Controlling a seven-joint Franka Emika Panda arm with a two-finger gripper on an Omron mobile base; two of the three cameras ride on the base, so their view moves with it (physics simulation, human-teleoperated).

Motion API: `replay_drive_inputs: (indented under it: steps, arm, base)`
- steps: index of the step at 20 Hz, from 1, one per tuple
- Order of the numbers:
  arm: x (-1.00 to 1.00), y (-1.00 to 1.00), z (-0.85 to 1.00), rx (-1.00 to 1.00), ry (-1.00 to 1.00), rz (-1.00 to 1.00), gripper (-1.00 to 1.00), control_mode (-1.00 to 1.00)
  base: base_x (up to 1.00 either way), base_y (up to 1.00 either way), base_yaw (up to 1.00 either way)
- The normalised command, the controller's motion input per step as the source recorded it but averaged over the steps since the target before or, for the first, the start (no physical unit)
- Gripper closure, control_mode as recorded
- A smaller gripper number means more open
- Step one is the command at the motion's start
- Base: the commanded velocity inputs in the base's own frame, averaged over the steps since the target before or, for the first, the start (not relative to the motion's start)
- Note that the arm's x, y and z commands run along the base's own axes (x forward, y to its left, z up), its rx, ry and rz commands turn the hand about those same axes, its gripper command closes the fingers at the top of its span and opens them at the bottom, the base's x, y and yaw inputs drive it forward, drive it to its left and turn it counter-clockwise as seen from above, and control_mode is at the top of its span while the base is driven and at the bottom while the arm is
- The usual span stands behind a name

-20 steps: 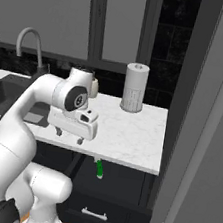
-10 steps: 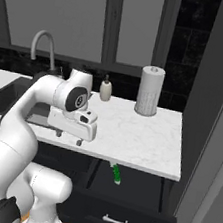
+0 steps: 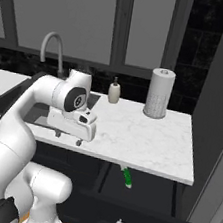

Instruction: Pick up the knife from the drawer and place it on the cutting board. Then place the meat from the plate to the cutting board.

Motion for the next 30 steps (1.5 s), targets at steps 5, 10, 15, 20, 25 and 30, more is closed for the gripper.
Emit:
replay_drive_inputs:
  steps: [5, 10, 15, 20, 25, 30]
  arm:
    - [0.0, 0.0, 0.0, 0.0, 0.0, 0.0, -1.0, 1.0]
    - [0.0, 0.0, 0.0, 0.0, 0.0, 0.0, -1.0, 1.0]
    - [0.0, 0.0, 0.0, 0.0, 0.0, 0.0, -1.0, 1.0]
    - [-0.02, -0.13, 0.0, 0.0, 0.01, 0.0, -1.0, -1.0]
    - [-0.06, -0.8, 0.0, 0.06, 0.0, -0.15, -1.0, -1.0]
    - [0.01, -0.75, 0.0, 0.03, 0.0, -0.17, -1.0, -1.0]
  base:
    - [0.13, 0.47, 0.02]
    - [0.3, 0.19, 0.01]
    - [0.48, 0.0, 0.0]
    - [0.09, -0.08, 0.0]
    - [0.0, 0.0, 0.0]
    - [0.0, 0.0, 0.0]
